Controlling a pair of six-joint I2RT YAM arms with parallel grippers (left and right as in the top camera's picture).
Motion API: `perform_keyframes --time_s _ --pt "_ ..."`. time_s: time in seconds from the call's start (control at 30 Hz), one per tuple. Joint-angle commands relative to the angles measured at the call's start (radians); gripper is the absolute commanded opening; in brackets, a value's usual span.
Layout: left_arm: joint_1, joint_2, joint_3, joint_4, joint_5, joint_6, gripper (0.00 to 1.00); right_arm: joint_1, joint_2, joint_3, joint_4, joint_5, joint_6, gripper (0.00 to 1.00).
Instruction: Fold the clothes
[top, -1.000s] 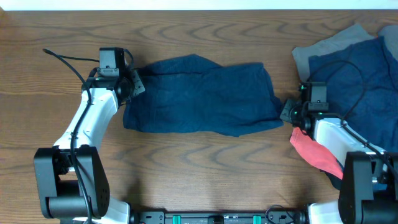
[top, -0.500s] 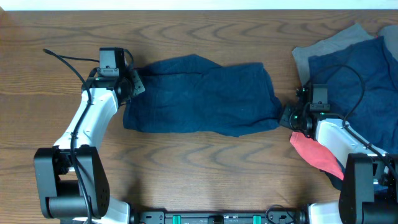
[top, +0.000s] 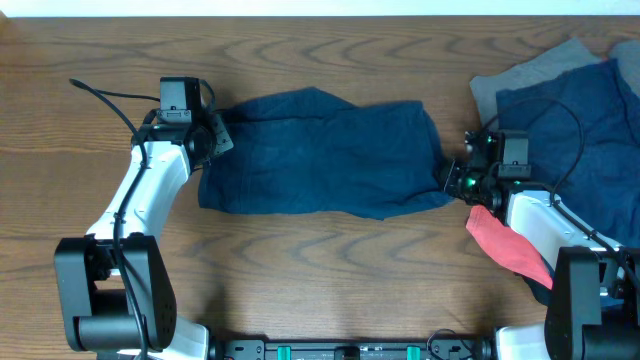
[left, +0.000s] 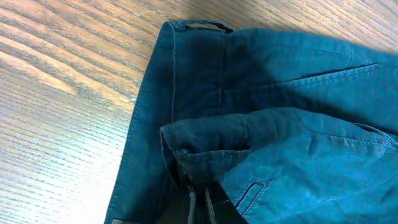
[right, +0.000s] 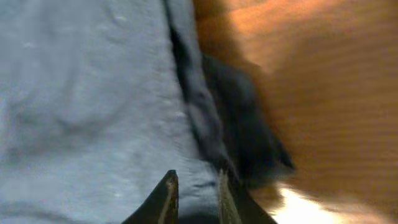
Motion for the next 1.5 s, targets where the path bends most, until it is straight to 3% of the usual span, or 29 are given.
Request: perform_keyframes --time_s 0.0,0.17,0.47,0.63,1.47 --pt "0.004 -0.023 0.004 -0.007 0.002 -0.012 0.07 0.001 -0.011 0.003 0.005 0.104 -0.009 0.23" --pt "0.004 -0.023 0.004 -0.009 0.002 -0.013 0.06 -0.036 -0.038 0.003 0.067 0.119 0.01 0.2" --pt "0.004 -0.023 0.004 -0.009 0.002 -0.013 0.07 -0.063 -0.028 0.003 -0.005 0.232 0.031 0.01" --pt "0.004 -0.023 0.004 -0.01 0.002 -0.013 0.06 -0.057 0.006 0.003 -0.011 0.173 -0.047 0.01" --pt "0.004 -0.023 0.004 -0.024 0.002 -0.013 0.07 0.017 0.153 0.003 0.071 0.154 -0.05 0.01"
